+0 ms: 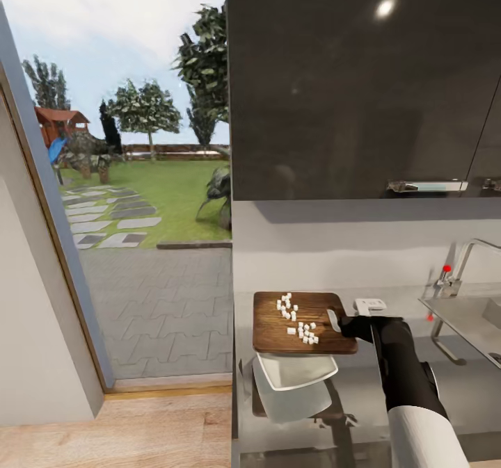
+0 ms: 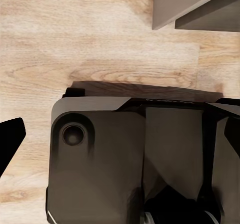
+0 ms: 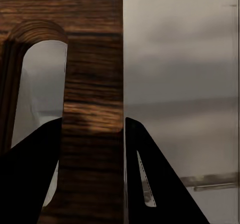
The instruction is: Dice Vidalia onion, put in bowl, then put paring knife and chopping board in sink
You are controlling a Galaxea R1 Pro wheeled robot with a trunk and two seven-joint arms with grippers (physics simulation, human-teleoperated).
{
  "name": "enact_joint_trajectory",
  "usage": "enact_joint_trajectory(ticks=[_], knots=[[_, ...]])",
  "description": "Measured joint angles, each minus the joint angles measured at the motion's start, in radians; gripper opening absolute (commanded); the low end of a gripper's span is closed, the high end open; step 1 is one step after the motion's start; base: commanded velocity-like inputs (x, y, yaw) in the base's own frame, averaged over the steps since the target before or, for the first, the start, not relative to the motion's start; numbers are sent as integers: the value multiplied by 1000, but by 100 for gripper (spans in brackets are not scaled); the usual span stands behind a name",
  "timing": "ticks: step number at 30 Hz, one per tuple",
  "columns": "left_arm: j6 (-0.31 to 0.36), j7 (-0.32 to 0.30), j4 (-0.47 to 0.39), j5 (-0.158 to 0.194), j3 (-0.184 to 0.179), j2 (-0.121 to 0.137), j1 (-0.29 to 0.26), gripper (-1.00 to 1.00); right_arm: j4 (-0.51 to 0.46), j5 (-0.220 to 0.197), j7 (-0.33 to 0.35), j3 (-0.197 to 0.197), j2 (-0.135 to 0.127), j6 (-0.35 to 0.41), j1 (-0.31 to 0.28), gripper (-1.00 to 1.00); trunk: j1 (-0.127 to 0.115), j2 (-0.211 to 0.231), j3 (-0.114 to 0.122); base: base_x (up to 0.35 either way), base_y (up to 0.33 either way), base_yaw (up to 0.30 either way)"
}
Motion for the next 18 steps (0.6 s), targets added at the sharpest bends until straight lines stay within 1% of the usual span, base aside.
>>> enact_joint_trajectory(ticks=[3, 9, 14, 18], knots=[[0, 0, 0, 0, 0, 0, 0, 100, 0, 1, 0, 1, -7, 0, 0, -100, 0, 0, 0, 0, 0, 0], [0, -1, 0, 0, 0, 0, 0, 100, 0, 3, -1, 2, -10, 0, 0, -100, 0, 0, 0, 0, 0, 0], [0, 0, 0, 0, 0, 0, 0, 100, 0, 44, 0, 1, -10, 0, 0, -100, 0, 0, 0, 0, 0, 0], [0, 0, 0, 0, 0, 0, 0, 100, 0, 56, 0, 2, -10, -2, 0, -100, 0, 0, 0, 0, 0, 0]])
